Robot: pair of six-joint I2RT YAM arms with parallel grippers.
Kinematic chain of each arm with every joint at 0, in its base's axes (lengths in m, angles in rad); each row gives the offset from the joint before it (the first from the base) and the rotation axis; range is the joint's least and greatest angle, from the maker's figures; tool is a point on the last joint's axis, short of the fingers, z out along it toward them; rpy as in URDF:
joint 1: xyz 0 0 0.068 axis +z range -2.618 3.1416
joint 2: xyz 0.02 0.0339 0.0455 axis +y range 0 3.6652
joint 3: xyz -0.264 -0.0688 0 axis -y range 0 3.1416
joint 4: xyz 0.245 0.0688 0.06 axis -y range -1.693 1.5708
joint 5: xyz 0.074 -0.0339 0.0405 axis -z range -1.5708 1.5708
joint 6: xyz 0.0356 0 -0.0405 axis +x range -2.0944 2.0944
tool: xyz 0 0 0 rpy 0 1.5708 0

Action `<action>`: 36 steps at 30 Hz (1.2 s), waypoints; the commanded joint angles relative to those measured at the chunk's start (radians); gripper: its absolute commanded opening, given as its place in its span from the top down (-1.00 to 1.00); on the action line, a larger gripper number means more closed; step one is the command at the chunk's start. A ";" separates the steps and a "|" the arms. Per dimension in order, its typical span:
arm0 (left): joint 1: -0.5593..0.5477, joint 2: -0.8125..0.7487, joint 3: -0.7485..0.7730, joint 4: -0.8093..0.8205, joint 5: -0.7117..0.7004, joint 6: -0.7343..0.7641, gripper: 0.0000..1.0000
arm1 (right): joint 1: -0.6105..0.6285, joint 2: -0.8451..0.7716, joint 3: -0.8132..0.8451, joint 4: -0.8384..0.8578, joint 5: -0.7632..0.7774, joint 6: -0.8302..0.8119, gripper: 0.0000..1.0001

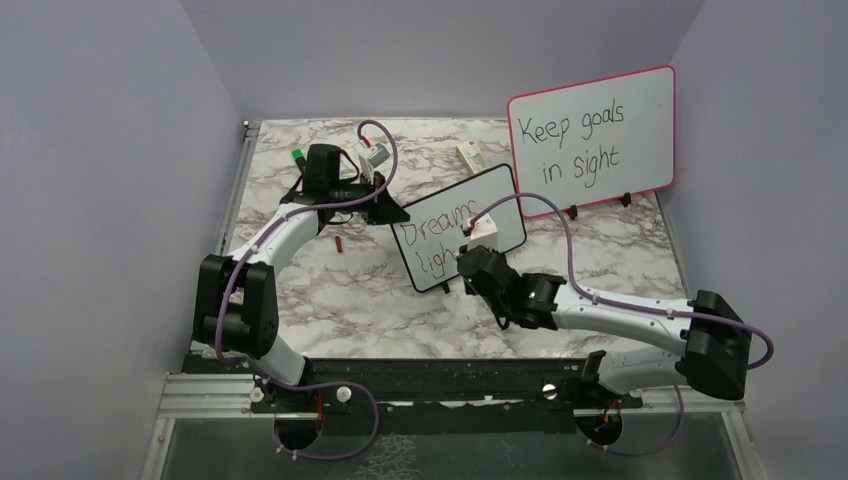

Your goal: Write a sentence on the whiteboard

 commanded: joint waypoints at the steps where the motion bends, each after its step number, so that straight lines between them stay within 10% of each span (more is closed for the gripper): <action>1: -0.032 0.076 -0.052 -0.126 -0.208 0.074 1.00 | -0.011 0.014 0.033 0.044 0.023 -0.028 0.99; 36: -0.032 0.073 -0.052 -0.126 -0.206 0.072 1.00 | -0.053 -0.012 0.002 0.029 0.067 -0.024 0.99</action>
